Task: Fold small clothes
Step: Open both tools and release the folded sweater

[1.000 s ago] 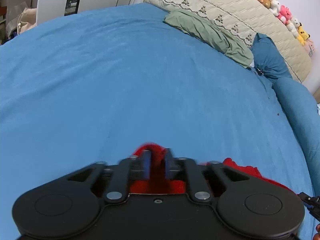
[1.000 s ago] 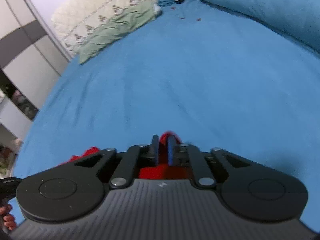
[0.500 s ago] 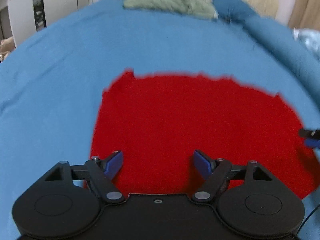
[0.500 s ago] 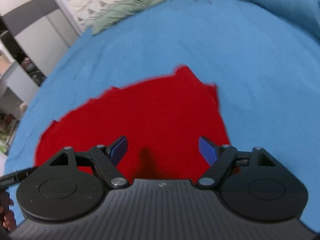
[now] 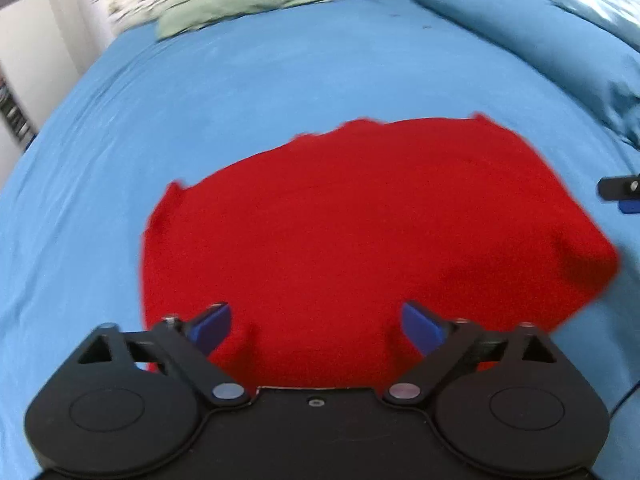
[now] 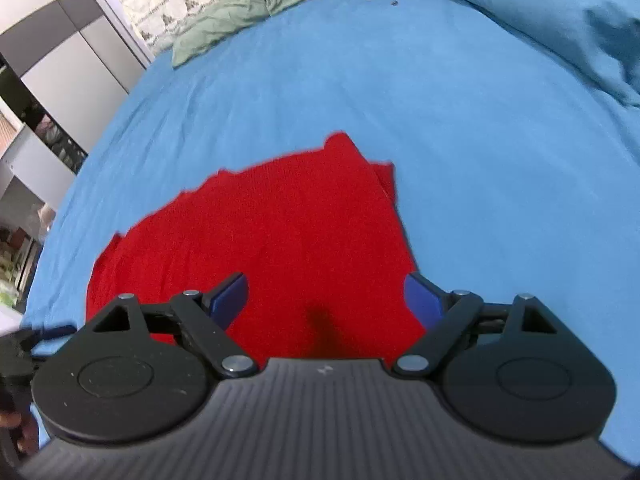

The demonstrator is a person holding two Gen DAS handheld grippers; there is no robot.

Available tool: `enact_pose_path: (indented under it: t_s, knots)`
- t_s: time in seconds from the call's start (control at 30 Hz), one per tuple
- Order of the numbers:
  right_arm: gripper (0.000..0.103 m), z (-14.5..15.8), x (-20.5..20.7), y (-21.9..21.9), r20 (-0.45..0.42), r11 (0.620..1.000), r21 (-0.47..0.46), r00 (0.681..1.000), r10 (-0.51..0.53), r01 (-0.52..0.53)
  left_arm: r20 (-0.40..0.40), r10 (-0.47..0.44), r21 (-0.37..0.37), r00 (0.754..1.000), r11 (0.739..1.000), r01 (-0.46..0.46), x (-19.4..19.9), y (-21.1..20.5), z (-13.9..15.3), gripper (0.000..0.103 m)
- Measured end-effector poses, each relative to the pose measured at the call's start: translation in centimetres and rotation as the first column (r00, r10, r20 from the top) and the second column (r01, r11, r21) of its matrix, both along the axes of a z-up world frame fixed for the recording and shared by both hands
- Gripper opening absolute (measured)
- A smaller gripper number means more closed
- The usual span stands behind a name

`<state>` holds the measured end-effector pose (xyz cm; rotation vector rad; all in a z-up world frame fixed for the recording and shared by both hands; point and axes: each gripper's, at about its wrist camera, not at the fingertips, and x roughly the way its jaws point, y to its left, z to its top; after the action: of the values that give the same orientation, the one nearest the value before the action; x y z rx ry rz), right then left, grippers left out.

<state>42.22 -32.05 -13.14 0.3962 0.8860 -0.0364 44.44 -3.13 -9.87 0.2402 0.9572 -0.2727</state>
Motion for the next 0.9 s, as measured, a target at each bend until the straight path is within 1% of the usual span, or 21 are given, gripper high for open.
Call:
enact_pose_path:
  t_s: [0.07,0.17,0.27,0.3,0.33,0.37,0.4,0.53,0.67,0.7,0.8,0.87,0.9]
  knots:
    - [0.101,0.4,-2.0,-0.4,-0.003,1.0,-0.014,1.0,-0.02,0.02,-0.014,-0.009,-0.031,1.0,0.999,0.009,-0.1,-1.6,0.4,0.102]
    - [0.1,-0.3,-2.9,-1.6,-0.033,0.998,-0.047,0.998,-0.048,0.046,-0.035,0.011,-0.058,0.999,0.998,-0.013,1.2,-3.8,-0.5,0.102]
    - [0.097,-2.6,-2.8,-3.3,-0.061,0.997,-0.06,0.997,-0.053,0.05,-0.067,0.052,-0.075,0.996,0.996,-0.057,2.6,-5.3,-2.5,0.102]
    - [0.094,-3.4,-2.5,-3.6,-0.07,0.997,-0.065,0.996,-0.057,0.052,-0.077,0.062,-0.078,0.995,0.995,-0.068,3.1,-5.8,-3.1,0.102]
    - [0.087,-4.2,-2.2,-3.8,-0.077,0.996,-0.075,0.995,-0.059,0.054,-0.08,0.067,-0.075,0.995,0.994,-0.073,3.5,-6.4,-3.7,0.102]
    - [0.083,-5.1,-1.9,-3.9,-0.085,0.996,-0.08,0.995,-0.056,0.05,-0.079,0.076,-0.066,0.994,0.995,-0.081,4.2,-6.8,-4.3,0.102]
    - [0.078,-5.6,-1.7,-3.8,-0.084,0.996,-0.078,0.995,-0.052,0.046,-0.079,0.088,-0.054,0.993,0.994,-0.092,4.6,-7.1,-4.8,0.102]
    - [0.077,-6.4,-0.7,-2.8,-0.021,0.995,-0.1,1.0,-0.009,0.007,-0.091,0.132,-0.054,0.987,0.989,-0.138,5.8,-7.3,-5.8,0.102]
    - [0.076,-6.9,0.8,-2.5,-0.009,0.995,-0.081,0.999,0.054,-0.054,-0.129,0.172,-0.064,0.977,0.981,-0.181,6.9,-6.5,-6.8,0.103]
    - [0.072,-7.1,1.1,-2.6,-0.011,0.995,-0.073,0.998,0.069,-0.07,-0.141,0.179,-0.073,0.974,0.979,-0.191,7.0,-6.2,-7.0,0.103]
    - [0.054,-7.2,1.4,-2.8,-0.014,0.992,-0.04,0.992,0.123,-0.123,-0.167,0.185,-0.097,0.968,0.974,-0.203,7.5,-5.4,-7.6,0.103]
    - [0.046,-7.1,1.6,-3.0,-0.019,0.99,-0.017,0.99,0.141,-0.142,-0.177,0.178,-0.089,0.968,0.977,-0.196,7.7,-5.4,-7.8,0.103]
    - [0.038,-7.0,1.6,-3.2,-0.024,0.99,0.0,0.99,0.141,-0.141,-0.182,0.177,-0.087,0.967,0.977,-0.195,7.8,-5.5,-7.8,0.103]
